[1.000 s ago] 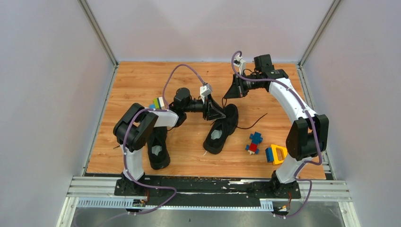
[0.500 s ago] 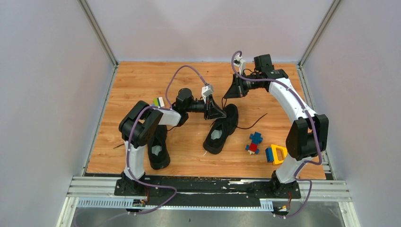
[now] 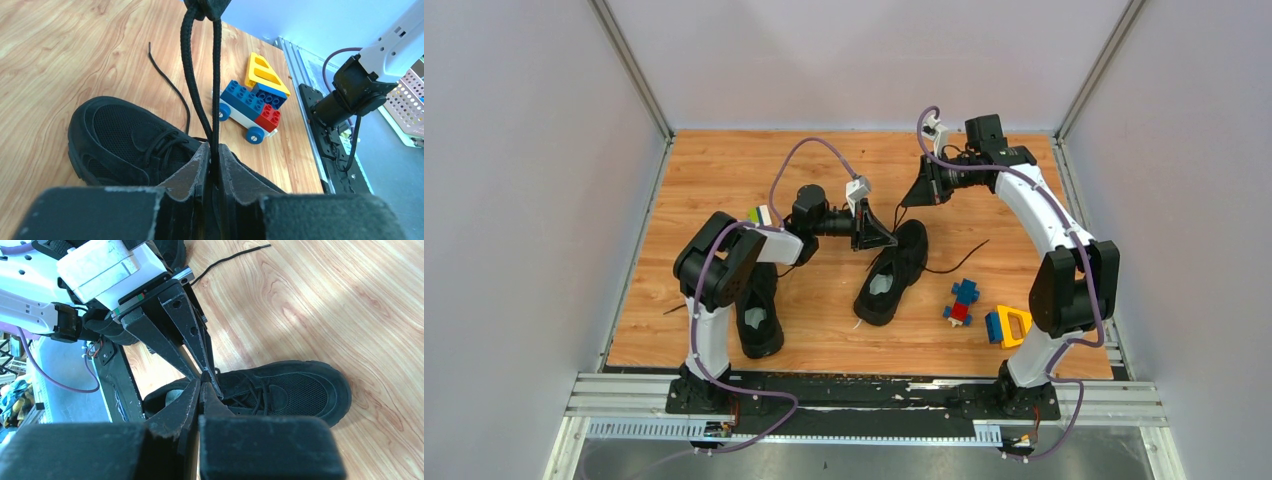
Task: Tie the shoes
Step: Wrap the shoelace around the shoelace.
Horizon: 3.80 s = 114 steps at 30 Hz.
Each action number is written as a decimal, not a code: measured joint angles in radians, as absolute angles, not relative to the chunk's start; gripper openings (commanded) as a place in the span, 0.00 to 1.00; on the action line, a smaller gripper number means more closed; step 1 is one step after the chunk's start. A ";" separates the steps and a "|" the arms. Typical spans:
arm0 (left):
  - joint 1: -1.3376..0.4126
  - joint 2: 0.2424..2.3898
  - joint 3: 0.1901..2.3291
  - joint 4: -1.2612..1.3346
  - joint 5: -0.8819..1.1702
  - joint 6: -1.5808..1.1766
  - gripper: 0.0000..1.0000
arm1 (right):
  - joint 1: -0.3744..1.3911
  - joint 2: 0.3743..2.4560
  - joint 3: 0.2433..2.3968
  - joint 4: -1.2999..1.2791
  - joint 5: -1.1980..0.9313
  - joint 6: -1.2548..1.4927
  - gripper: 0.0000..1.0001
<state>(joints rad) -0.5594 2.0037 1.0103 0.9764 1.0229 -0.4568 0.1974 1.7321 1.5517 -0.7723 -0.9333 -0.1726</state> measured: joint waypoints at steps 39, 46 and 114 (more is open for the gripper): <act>-0.564 1.945 0.966 0.810 0.953 -0.390 0.00 | 0.054 1.667 1.336 -0.736 -0.791 -0.112 0.42; -0.573 1.895 0.966 0.727 0.913 -0.360 0.00 | -0.201 1.576 1.140 -0.705 -0.528 0.013 0.48; -0.614 1.900 1.037 0.532 0.960 -0.188 0.00 | 0.109 1.725 1.615 -0.627 -0.530 0.084 0.00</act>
